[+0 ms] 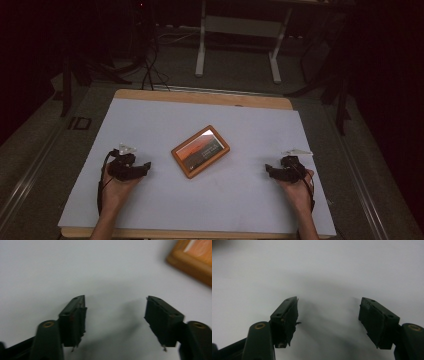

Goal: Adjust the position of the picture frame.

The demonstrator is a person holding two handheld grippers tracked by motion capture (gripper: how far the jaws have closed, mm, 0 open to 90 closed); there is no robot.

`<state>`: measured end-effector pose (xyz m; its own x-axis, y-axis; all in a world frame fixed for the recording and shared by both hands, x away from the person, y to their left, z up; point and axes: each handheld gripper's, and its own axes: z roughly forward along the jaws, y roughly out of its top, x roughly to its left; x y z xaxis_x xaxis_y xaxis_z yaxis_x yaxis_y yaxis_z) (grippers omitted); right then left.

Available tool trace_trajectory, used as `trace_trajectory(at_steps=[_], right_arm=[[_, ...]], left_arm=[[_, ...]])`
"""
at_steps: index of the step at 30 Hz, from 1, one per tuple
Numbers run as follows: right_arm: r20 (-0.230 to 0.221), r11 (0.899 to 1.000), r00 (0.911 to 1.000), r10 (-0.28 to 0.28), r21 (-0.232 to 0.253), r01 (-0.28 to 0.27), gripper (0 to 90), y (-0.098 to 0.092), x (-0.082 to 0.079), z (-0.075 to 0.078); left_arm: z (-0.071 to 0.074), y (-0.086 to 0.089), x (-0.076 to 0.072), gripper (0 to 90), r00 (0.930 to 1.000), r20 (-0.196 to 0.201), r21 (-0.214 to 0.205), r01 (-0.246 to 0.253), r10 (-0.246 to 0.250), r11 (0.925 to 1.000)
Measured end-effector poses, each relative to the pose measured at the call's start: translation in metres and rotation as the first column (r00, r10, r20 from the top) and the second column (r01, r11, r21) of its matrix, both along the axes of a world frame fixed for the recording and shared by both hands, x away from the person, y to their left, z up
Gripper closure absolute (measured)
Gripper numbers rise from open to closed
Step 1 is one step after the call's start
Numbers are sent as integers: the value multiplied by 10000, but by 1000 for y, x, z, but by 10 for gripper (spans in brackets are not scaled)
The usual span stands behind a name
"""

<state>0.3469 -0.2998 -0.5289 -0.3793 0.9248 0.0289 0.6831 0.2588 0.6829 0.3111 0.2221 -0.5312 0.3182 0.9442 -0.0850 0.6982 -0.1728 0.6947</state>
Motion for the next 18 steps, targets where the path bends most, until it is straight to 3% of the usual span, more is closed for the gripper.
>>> trace_trajectory(at_steps=[2,5,6,7,10,15,17,18], right_arm=[[43,9993,9994,329,171,-330,337,9,-2,2],[92,9976,9977,667,199,-669,370,19,-5,5],[131,9950,9952,970,247,-973,398,29,-8,8],[131,9950,9952,970,247,-973,398,29,-8,8],[178,9903,9909,1335,353,-1341,437,43,-12,11],[10,9825,9849,1729,697,-1726,454,55,-13,11],[-104,9789,9827,1850,905,-1834,463,60,-13,10],[-148,9774,9818,1895,982,-1872,468,62,-13,10]], left_arm=[[5,0,-1,441,9993,275,-266,241,-233,9994],[10,0,-2,502,9973,454,-282,594,-581,9978],[13,-1,-1,527,9926,515,-386,1123,-1103,9929],[13,-1,-1,539,9926,515,-386,1123,-1103,9929],[17,-1,1,561,9839,651,-631,1707,-1666,9833],[19,2,8,590,9800,914,-1248,1876,-1769,9743],[20,2,10,591,9787,907,-1294,1952,-1844,9722],[22,-1,13,591,9753,880,-1077,2116,-2027,9714]])
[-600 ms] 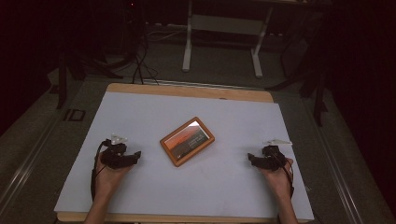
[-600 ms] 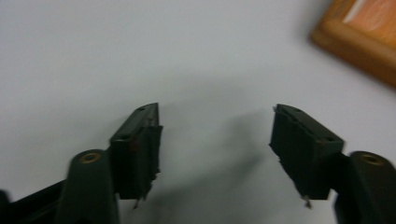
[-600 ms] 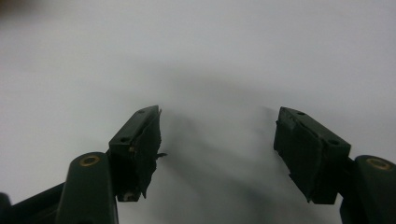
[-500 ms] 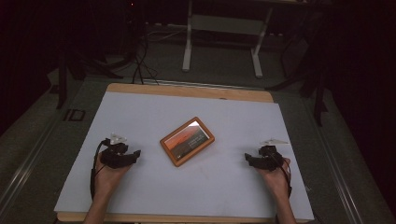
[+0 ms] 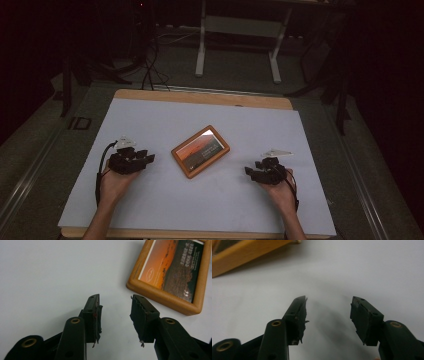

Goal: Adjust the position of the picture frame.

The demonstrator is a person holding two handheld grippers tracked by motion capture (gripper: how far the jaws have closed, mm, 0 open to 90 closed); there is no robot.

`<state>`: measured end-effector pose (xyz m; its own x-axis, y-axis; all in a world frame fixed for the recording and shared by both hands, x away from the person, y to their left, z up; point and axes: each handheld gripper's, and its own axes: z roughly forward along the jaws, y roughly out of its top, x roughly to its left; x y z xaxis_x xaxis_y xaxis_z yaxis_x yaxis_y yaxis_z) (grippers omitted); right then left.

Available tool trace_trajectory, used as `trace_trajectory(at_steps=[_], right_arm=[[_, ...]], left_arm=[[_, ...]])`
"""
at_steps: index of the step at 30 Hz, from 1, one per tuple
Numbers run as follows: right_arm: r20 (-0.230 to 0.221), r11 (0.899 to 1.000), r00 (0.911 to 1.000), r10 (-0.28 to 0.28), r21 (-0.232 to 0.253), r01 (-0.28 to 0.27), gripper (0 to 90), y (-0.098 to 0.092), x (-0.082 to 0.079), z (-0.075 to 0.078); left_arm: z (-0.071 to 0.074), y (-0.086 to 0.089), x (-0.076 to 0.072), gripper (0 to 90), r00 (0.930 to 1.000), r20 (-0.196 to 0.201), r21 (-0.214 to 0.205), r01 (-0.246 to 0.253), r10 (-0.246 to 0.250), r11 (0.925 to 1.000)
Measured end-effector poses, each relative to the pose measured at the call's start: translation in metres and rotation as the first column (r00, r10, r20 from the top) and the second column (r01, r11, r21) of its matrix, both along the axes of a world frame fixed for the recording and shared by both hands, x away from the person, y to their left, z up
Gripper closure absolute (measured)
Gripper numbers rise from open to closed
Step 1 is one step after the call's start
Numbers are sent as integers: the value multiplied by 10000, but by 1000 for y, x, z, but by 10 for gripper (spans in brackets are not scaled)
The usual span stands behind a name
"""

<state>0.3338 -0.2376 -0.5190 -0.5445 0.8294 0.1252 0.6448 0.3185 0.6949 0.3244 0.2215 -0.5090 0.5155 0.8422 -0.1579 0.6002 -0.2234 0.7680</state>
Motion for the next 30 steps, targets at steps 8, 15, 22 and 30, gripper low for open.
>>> trace_trajectory(at_steps=[8,15,22,30], right_arm=[[84,9982,9983,572,168,-573,445,23,0,9],[80,9948,9951,981,273,-983,387,46,5,15],[53,9949,9956,936,365,-937,305,62,14,22],[-171,9928,9975,687,990,-666,242,78,25,21]], left_arm=[[11,-14,23,523,9973,205,-97,704,-702,9975],[13,-35,47,478,9912,102,-83,1322,-1321,9912],[8,-57,64,473,9808,5,-121,1950,-1950,9807],[1,-73,78,448,9697,-258,-227,2422,-2427,9700]])
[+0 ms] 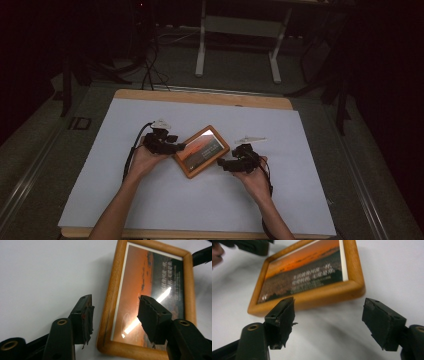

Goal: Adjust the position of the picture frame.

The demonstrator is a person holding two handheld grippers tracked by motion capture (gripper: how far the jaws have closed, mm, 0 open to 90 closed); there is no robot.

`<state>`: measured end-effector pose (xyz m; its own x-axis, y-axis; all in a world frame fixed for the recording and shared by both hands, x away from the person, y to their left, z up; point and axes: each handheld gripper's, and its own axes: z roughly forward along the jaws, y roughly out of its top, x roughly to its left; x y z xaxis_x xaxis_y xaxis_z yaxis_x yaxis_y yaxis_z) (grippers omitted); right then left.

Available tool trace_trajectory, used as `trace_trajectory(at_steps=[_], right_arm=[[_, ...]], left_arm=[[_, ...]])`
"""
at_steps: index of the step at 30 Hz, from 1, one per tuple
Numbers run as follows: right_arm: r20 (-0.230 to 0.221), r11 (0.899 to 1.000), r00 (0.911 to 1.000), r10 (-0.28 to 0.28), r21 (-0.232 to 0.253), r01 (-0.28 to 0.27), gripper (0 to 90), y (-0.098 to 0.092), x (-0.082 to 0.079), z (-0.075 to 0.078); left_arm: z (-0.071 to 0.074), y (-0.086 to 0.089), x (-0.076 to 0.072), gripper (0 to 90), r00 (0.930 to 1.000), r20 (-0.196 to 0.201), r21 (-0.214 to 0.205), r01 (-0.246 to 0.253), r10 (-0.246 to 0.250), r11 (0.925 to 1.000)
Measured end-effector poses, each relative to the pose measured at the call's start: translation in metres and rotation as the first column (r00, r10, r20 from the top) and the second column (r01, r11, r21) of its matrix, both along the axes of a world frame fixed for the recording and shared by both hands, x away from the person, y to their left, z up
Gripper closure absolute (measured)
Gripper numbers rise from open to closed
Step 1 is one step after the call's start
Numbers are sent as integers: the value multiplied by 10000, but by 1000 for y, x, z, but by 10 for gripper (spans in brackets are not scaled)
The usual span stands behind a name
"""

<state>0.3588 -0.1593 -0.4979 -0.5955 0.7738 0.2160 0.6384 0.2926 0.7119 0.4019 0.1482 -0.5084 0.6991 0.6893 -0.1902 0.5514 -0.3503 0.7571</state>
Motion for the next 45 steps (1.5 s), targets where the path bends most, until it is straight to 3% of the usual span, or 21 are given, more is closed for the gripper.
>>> trace_trajectory(at_steps=[9,13,16,18,23,27,31,34,37,42,45], right_arm=[[123,9991,9990,-420,-30,420,243,11,15,3],[-90,9988,9990,-446,-198,444,277,11,18,-2],[-243,9992,9989,-405,-20,404,294,7,17,-4],[-362,9992,9986,-391,-75,389,301,4,16,-6],[-434,9980,9970,-635,-58,633,329,-6,14,-8],[-412,9970,9972,-630,430,648,330,-6,13,-7],[-841,9960,9946,-607,608,659,307,4,11,-11],[-1331,9913,9895,-572,1105,722,299,10,11,-17],[-1626,9892,9851,-553,1249,761,277,18,11,-20],[-1892,9872,9801,-602,1343,865,280,19,14,-19],[-1913,9840,9779,-839,1386,1116,281,18,17,-18]], left_arm=[[-9,-5,8,444,9993,-349,80,100,-97,9999],[-10,-5,13,446,9982,-537,49,270,-267,9996],[-10,-8,15,459,9964,-684,-17,510,-510,9987],[-11,-11,16,466,9952,-741,178,659,-645,9977],[-12,-11,17,480,9930,-901,-96,755,-760,9971],[-13,-9,20,478,9901,-1150,-280,772,-800,9966],[-14,-9,22,476,9881,-1275,-346,820,-858,9960],[-13,-10,22,472,9877,-1287,-316,855,-889,9958],[-14,-10,23,462,9874,-1298,-325,874,-909,9956],[-14,-11,22,448,9868,-1368,-360,821,-863,9960],[-13,-11,21,477,9829,-1532,-375,979,-1025,9945]])
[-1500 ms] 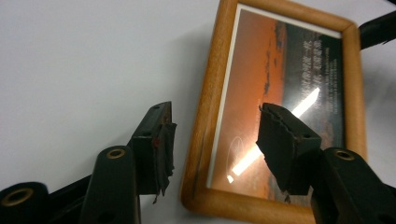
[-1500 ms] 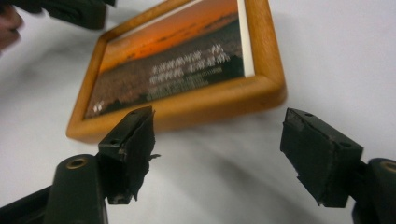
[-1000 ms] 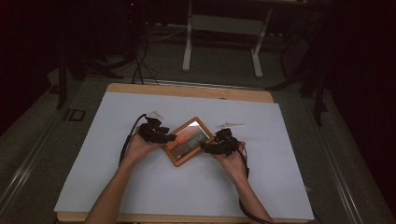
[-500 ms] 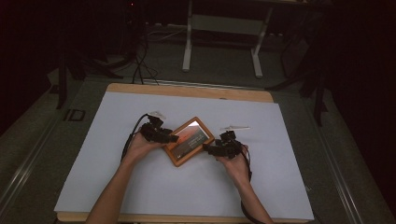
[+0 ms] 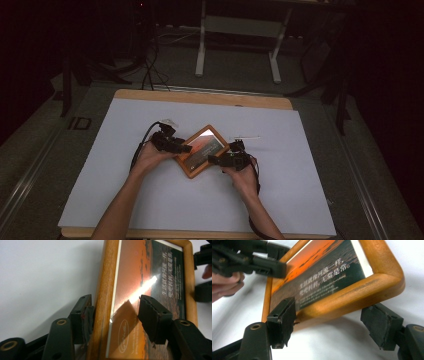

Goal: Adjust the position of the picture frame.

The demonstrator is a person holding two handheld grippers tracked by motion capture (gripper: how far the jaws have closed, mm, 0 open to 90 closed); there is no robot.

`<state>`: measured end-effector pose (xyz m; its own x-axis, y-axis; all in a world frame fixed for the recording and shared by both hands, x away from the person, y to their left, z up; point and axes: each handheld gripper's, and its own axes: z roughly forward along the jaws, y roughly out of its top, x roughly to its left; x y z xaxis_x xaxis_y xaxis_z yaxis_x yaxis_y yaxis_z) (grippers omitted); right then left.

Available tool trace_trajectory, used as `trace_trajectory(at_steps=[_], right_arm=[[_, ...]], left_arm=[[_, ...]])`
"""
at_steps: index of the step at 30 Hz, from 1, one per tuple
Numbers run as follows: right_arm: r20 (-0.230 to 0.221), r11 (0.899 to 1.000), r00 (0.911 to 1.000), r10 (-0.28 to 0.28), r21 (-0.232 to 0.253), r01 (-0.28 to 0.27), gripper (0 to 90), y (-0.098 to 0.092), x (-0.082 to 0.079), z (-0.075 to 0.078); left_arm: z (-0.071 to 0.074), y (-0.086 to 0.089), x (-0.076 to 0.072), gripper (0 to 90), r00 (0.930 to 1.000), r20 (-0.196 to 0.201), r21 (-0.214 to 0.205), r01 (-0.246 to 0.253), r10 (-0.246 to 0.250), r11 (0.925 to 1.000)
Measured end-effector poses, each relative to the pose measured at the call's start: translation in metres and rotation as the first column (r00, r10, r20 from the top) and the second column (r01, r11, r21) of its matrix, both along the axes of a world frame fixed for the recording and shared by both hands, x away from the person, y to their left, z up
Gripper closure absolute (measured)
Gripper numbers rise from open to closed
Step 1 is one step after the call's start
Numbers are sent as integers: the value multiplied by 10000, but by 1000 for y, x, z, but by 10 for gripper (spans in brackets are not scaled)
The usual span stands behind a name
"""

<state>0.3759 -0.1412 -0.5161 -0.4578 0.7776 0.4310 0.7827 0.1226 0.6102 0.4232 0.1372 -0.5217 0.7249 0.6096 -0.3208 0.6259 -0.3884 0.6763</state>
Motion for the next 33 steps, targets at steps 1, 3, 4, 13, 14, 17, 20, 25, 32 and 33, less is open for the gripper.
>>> trace_trajectory(at_steps=[1,3,4,13,14,17,20,25,32,33], right_arm=[[43,9999,9999,-118,-77,119,292,0,2,0],[100,9993,9996,-258,-249,261,329,-1,5,-1],[24,9994,9996,-288,-200,288,334,-2,7,-1],[-182,9997,9996,-208,88,210,355,-4,8,-5],[-196,9997,9995,-230,122,233,361,-4,8,-5],[-249,9992,9994,-225,317,233,379,-7,9,-6],[-259,9983,9993,-257,522,270,402,-9,10,-6],[-142,9978,9996,-230,622,238,439,-12,13,0],[-160,9975,9996,-218,669,228,464,-16,19,7],[-204,9975,9996,-219,666,233,464,-17,20,7]], left_arm=[[0,0,-1,489,9999,-61,12,162,-162,9999],[-1,-1,-3,523,9985,-243,-66,490,-492,9988],[-1,-1,-3,530,9978,-302,-120,583,-586,9982],[-8,-9,6,441,9963,-804,-811,241,-307,9964],[-7,-9,6,442,9961,-843,-787,196,-262,9967],[-5,-10,3,449,9972,-741,-648,44,-92,9979],[-4,-8,-2,492,9991,-416,-695,-81,53,9975],[4,-8,-13,570,9996,219,-280,-180,186,9994],[6,-9,-25,639,9987,314,-177,-389,395,9991],[5,-10,-27,640,9988,319,-160,-375,380,9992]])
